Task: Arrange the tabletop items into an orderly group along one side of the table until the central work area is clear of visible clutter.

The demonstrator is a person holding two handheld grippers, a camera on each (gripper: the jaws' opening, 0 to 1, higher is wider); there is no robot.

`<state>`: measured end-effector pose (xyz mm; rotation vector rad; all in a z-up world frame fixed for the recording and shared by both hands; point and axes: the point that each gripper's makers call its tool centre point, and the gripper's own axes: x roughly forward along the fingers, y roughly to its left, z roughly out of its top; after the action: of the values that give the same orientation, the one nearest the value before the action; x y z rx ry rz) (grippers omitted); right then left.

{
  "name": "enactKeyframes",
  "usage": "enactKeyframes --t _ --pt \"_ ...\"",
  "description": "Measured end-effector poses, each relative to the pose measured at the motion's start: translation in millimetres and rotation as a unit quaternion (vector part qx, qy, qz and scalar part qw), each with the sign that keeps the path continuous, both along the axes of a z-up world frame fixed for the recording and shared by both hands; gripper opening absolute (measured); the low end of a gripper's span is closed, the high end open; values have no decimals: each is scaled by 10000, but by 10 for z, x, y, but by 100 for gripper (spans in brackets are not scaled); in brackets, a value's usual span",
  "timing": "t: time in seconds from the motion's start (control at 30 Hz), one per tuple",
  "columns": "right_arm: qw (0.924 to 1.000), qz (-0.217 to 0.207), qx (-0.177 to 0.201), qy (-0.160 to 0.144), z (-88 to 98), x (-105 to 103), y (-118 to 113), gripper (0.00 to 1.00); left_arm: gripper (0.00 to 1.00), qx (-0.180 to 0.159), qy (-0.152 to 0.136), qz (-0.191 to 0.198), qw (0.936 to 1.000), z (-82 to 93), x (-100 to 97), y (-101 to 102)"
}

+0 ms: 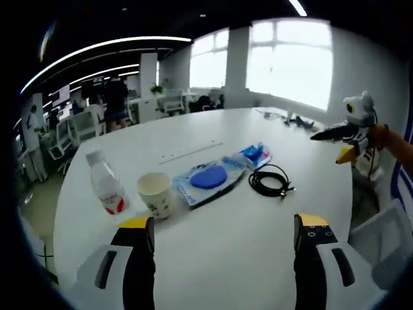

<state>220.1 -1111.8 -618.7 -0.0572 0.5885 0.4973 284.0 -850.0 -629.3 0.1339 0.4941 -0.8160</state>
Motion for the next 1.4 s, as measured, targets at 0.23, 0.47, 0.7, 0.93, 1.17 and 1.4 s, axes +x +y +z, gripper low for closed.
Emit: enactKeyframes --t 0.23,0.47,0.7,0.93,1.17,1.4 --pt "10000 -56 -51 -45 77 -209 -3 100 99 -88 -53 321 9994 87 -96 225" --pt "9998 -148 -34 -97 101 -380 0 100 100 21 -139 458 9989 149 -265 422" --pt "9997 -239 -20 -84 77 -541 34 100 100 108 -200 626 9978 162 -443 592" --pt "9995 -313 55 -91 32 -637 68 100 100 78 -180 764 9969 179 -550 707" --pt "9993 -366 -106 -54 -42 -664 75 100 100 226 -233 912 9953 173 -548 792" --pt "9992 -349 -209 -23 -70 -653 72 100 100 240 -229 859 9957 164 -575 798"
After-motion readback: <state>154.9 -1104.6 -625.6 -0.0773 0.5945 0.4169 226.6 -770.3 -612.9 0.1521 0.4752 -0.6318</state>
